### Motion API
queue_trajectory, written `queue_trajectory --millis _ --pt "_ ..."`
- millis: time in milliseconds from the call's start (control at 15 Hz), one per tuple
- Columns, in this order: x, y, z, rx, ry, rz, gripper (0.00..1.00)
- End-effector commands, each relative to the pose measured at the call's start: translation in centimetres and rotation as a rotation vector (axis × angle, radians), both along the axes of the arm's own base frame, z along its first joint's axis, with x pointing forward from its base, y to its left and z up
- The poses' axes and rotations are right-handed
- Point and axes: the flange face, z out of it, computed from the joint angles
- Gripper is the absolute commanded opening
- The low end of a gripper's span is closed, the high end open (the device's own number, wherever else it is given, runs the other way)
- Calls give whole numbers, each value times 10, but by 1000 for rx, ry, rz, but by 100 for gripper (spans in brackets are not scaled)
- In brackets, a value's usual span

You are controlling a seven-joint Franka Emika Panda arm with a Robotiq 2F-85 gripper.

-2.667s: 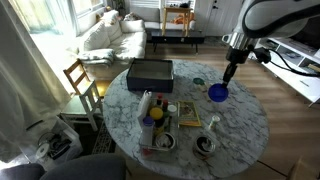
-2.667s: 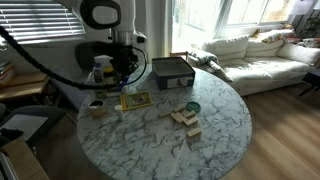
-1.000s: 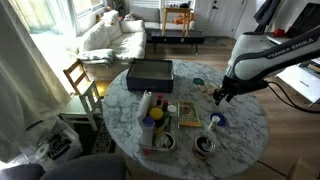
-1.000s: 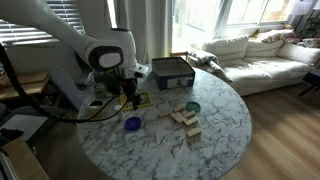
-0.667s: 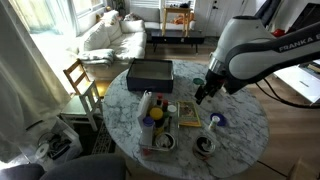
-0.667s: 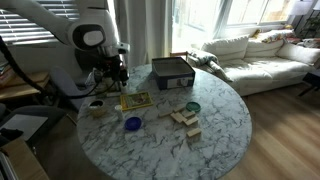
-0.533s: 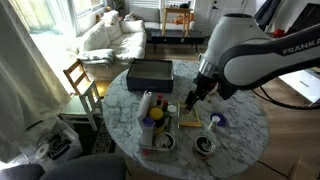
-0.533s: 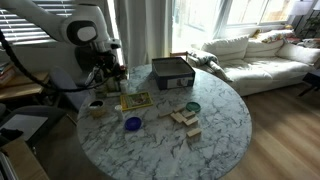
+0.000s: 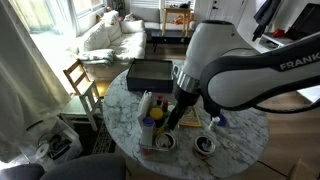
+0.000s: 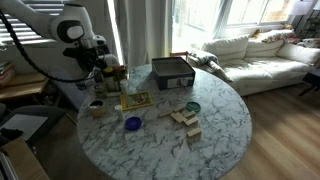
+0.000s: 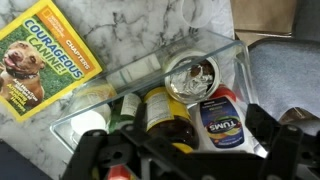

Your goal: Pick up the blue lid from the clear storage container and put it on the table, pick up some of the substance from the can in the clear storage container and put it on the blue lid

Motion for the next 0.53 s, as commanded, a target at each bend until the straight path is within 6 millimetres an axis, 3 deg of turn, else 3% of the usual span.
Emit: queue_trajectory --millis 0,400,467 --pt "1 -1 1 0 1 2 100" --pt "0 7 -4 -28 30 -89 100" --pt "0 10 -3 -30 36 -115 78"
